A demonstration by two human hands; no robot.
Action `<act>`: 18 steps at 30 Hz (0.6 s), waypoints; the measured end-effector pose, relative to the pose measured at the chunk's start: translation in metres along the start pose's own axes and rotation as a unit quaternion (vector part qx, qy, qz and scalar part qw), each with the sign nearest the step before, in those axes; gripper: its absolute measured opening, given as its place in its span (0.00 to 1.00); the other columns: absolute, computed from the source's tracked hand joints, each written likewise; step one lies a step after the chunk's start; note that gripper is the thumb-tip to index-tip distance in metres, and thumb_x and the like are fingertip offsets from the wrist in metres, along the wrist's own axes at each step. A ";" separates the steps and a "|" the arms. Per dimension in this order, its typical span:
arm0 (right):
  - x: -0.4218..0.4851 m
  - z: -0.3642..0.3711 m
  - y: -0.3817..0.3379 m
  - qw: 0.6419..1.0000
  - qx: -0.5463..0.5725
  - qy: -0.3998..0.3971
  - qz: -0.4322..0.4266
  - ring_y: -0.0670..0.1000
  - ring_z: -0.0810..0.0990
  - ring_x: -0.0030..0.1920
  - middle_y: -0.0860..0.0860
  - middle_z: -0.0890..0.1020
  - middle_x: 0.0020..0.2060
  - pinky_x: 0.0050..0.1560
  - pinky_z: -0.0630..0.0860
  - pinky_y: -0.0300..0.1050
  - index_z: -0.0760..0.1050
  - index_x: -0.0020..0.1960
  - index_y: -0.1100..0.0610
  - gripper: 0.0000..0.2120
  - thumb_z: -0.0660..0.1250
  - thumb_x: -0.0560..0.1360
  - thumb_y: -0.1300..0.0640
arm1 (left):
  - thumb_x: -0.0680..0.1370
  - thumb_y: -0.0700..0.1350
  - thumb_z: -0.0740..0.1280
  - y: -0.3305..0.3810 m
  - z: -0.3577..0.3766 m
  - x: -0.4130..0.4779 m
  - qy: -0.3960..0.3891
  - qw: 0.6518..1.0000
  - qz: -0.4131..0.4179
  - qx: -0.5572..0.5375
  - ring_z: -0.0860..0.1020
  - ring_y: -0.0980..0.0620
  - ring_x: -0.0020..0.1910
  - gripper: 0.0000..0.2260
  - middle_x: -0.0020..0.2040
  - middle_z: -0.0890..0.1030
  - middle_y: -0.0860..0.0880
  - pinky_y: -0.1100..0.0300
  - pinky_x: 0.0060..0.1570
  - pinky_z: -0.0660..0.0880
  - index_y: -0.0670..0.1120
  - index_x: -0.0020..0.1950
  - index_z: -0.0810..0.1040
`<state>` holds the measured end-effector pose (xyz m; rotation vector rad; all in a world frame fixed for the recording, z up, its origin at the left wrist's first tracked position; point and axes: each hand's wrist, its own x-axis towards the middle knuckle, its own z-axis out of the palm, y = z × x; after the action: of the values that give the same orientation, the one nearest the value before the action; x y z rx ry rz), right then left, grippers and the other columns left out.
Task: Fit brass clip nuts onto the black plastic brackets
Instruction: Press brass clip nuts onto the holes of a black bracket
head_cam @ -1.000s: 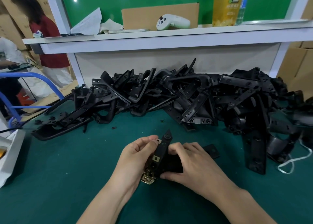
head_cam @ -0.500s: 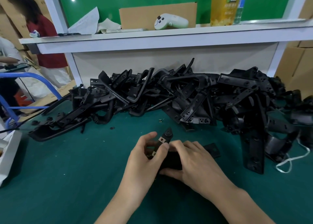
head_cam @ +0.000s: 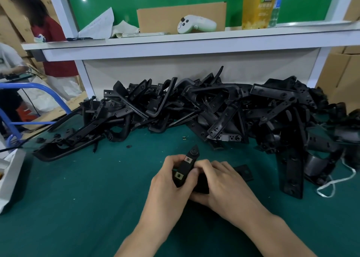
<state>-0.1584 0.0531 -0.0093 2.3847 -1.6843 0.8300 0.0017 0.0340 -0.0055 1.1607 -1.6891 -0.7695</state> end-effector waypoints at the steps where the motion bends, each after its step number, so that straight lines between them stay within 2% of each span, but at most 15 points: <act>1: 0.000 0.000 0.002 1.000 0.001 0.000 0.006 0.45 0.78 0.46 0.43 0.82 0.46 0.48 0.72 0.40 0.64 0.58 0.48 0.25 0.56 0.71 0.30 | 0.76 0.61 0.68 0.002 -0.001 0.001 0.004 1.000 0.005 -0.010 0.80 0.66 0.50 0.10 0.50 0.81 0.67 0.72 0.44 0.74 0.67 0.56 0.73; 4: -0.002 -0.001 0.005 0.999 -0.002 0.028 0.029 0.42 0.75 0.50 0.42 0.83 0.49 0.50 0.69 0.38 0.65 0.57 0.47 0.27 0.61 0.70 0.28 | 0.82 0.59 0.60 0.004 -0.012 0.008 0.086 0.994 0.015 -0.060 0.80 0.63 0.49 0.08 0.49 0.82 0.64 0.72 0.45 0.72 0.62 0.58 0.76; 7: -0.003 -0.003 0.008 0.999 0.021 0.012 0.046 0.41 0.72 0.54 0.42 0.81 0.54 0.54 0.65 0.37 0.62 0.58 0.44 0.27 0.60 0.70 0.26 | 0.86 0.52 0.56 0.001 -0.027 0.017 0.169 0.981 -0.009 -0.091 0.80 0.60 0.45 0.10 0.47 0.82 0.60 0.62 0.45 0.72 0.58 0.56 0.76; 9: -0.004 -0.003 0.008 0.999 0.016 0.021 0.041 0.43 0.68 0.55 0.43 0.82 0.53 0.52 0.62 0.35 0.62 0.57 0.45 0.27 0.61 0.70 0.27 | 0.86 0.50 0.54 -0.001 -0.032 0.020 0.198 0.973 -0.026 -0.114 0.79 0.59 0.43 0.11 0.45 0.82 0.57 0.59 0.46 0.72 0.56 0.56 0.77; 11: -0.004 -0.004 0.006 0.999 0.013 0.028 0.041 0.44 0.67 0.56 0.43 0.83 0.52 0.49 0.59 0.34 0.63 0.57 0.45 0.26 0.64 0.71 0.29 | 0.86 0.49 0.54 -0.001 -0.034 0.022 0.216 0.968 -0.033 -0.127 0.79 0.57 0.42 0.11 0.45 0.82 0.55 0.58 0.48 0.73 0.55 0.55 0.77; 14: -0.004 -0.006 0.008 0.998 0.029 0.035 0.050 0.43 0.68 0.57 0.43 0.82 0.54 0.52 0.63 0.37 0.63 0.58 0.45 0.26 0.62 0.71 0.27 | 0.86 0.49 0.54 -0.002 -0.034 0.023 0.225 0.965 -0.031 -0.134 0.78 0.57 0.42 0.11 0.44 0.82 0.54 0.57 0.48 0.73 0.56 0.55 0.76; 18: -0.005 -0.009 0.007 0.992 0.066 0.075 0.078 0.42 0.75 0.54 0.42 0.81 0.55 0.52 0.67 0.39 0.61 0.61 0.42 0.29 0.57 0.71 0.24 | 0.86 0.49 0.56 0.001 -0.031 0.020 0.186 0.970 -0.025 -0.153 0.79 0.56 0.43 0.10 0.44 0.82 0.56 0.55 0.50 0.74 0.55 0.55 0.77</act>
<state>-0.1690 0.0579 -0.0055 2.2256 -1.8259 1.1492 0.0273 0.0162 0.0142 1.0562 -1.1883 -0.7584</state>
